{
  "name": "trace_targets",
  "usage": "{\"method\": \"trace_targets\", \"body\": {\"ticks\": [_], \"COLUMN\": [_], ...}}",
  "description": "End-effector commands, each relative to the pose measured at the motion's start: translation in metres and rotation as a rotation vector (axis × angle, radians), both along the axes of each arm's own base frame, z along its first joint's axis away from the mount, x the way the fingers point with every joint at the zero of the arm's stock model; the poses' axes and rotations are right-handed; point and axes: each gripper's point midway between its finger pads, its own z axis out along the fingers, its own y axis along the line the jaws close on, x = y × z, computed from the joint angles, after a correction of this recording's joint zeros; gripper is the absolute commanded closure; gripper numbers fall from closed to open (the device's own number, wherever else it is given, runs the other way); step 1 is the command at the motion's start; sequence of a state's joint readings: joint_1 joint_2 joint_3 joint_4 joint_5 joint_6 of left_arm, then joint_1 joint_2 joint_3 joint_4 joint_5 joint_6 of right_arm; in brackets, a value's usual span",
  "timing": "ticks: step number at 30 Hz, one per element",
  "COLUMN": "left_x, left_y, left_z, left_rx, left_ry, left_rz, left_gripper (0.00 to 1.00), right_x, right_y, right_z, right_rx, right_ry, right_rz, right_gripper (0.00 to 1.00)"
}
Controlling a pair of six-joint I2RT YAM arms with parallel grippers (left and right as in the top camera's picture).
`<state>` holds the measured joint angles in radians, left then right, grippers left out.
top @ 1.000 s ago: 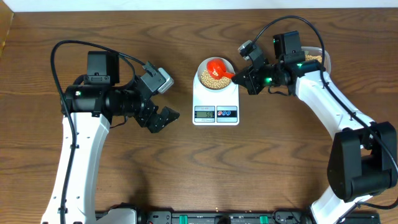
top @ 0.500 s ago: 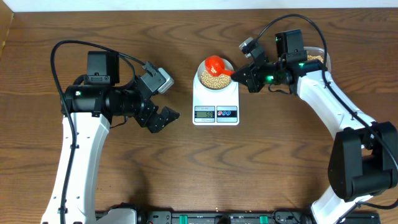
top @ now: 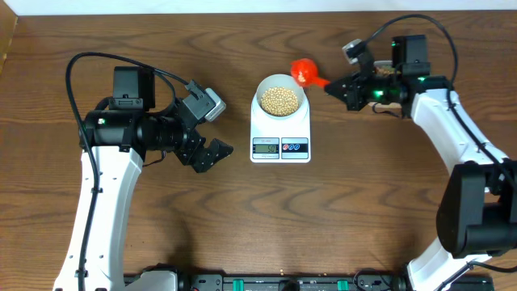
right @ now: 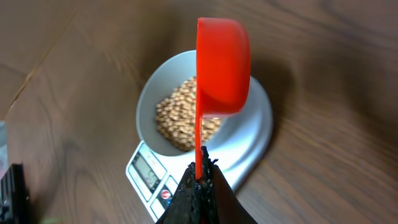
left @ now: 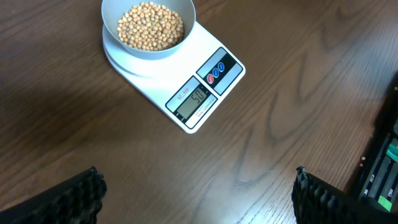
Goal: Scoop item into bowl and weigh 50g on scale
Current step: 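Carry the red scoop right past the soybean tub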
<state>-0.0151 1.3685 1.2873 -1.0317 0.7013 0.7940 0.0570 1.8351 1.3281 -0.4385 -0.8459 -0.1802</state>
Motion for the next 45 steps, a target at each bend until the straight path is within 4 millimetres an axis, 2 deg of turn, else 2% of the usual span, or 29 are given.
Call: {"method": "trace_targets", "body": {"ticks": [1,4,9,10,13,14,19,21,26,33,40,45], "left_x": [-0.001,-0.001,-0.001,-0.001,-0.001,-0.001,-0.001,-0.001,-0.001,-0.001,-0.001,-0.001], "left_y": [-0.001,-0.001,-0.001,-0.001,-0.001,-0.001,-0.001,-0.001,-0.001,-0.001,-0.001,-0.001], "left_z": [0.006,0.006,0.006,0.006,0.006,0.006,0.006,0.006,0.006,0.006,0.006,0.006], "left_rx": [-0.007,-0.007,-0.007,-0.007,-0.007,-0.007,-0.007,-0.007,-0.007,-0.007,-0.007,-0.007], "left_ry": [-0.023,-0.023,-0.023,-0.023,-0.023,-0.023,-0.023,-0.023,-0.023,-0.023,-0.023,-0.023], "left_rz": [-0.015,-0.015,-0.015,-0.015,-0.015,-0.015,-0.015,-0.015,-0.015,-0.015,-0.015,-0.015], "left_gripper": [0.02,0.02,0.02,0.02,0.02,0.02,0.02,0.02,0.02,0.02,0.02,0.02], "right_x": [0.002,0.002,-0.003,-0.004,-0.009,-0.011,-0.015,-0.015,-0.012,-0.011,-0.006,-0.008], "right_y": [-0.025,-0.045,-0.101,-0.106,-0.148,-0.167,-0.214,-0.218,-0.208,-0.208,-0.209,-0.206], "right_z": [0.027,0.032,0.031,0.03,0.027,0.027,0.015,0.011,0.003,-0.002,0.023,0.057], "right_rx": [0.028,0.027,0.019,0.019,-0.018,-0.057,-0.302,-0.37,-0.504,-0.741,-0.856,-0.823], "right_ry": [-0.04,-0.035,0.037,0.042,0.076,0.061,0.021,0.012,0.0,-0.019,-0.107,-0.192], "right_rz": [-0.053,-0.099,-0.236,-0.247,-0.364,-0.399,-0.491,-0.489,-0.453,-0.451,-0.496,-0.544], "right_gripper": [0.99,0.99,0.99,0.99,0.99,0.99,0.99,0.99,0.99,0.99,0.99,0.99]}}
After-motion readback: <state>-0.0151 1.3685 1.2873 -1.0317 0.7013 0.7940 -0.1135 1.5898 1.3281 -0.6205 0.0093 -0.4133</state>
